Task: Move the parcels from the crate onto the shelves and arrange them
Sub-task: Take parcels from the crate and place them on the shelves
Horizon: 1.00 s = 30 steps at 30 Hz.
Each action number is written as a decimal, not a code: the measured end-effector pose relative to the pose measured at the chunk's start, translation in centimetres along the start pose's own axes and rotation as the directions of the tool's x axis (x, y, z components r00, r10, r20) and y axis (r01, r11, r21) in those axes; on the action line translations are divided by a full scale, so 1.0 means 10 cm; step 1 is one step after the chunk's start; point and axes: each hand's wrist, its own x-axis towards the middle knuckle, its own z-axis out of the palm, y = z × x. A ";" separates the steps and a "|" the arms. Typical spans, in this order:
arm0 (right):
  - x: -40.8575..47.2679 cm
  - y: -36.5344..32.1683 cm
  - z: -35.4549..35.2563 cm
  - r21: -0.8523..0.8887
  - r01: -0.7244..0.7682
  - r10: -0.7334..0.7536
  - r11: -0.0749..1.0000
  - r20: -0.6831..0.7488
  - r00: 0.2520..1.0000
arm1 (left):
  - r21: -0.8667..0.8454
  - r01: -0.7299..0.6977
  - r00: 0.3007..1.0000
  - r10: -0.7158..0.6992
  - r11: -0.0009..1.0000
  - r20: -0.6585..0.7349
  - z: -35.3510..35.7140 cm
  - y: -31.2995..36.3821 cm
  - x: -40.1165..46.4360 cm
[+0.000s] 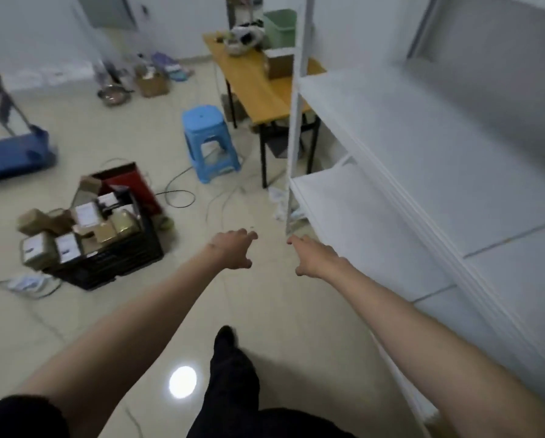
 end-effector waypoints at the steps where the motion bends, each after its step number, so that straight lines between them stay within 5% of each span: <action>1: 0.10 -0.13 -0.06 -0.034 0.023 -0.023 0.999 -0.011 1.000 | -0.012 0.041 0.999 -0.041 0.999 -0.008 -0.02 -0.18 -0.08; 11: 1.28 -2.10 -0.32 -0.276 0.310 -0.326 0.910 -0.012 0.945 | -0.158 0.439 0.892 -0.451 0.884 -0.042 0.25 -2.10 -0.61; 21: 2.23 -4.01 -0.31 -0.258 0.449 -0.437 0.855 0.105 0.893 | -0.315 0.577 0.797 -0.604 0.753 0.016 0.44 -3.99 -0.95; 30: 2.76 -5.04 -0.32 -0.239 0.560 -0.537 0.793 0.159 0.828 | -0.396 0.641 0.731 -0.681 0.657 0.053 0.48 -4.97 -1.23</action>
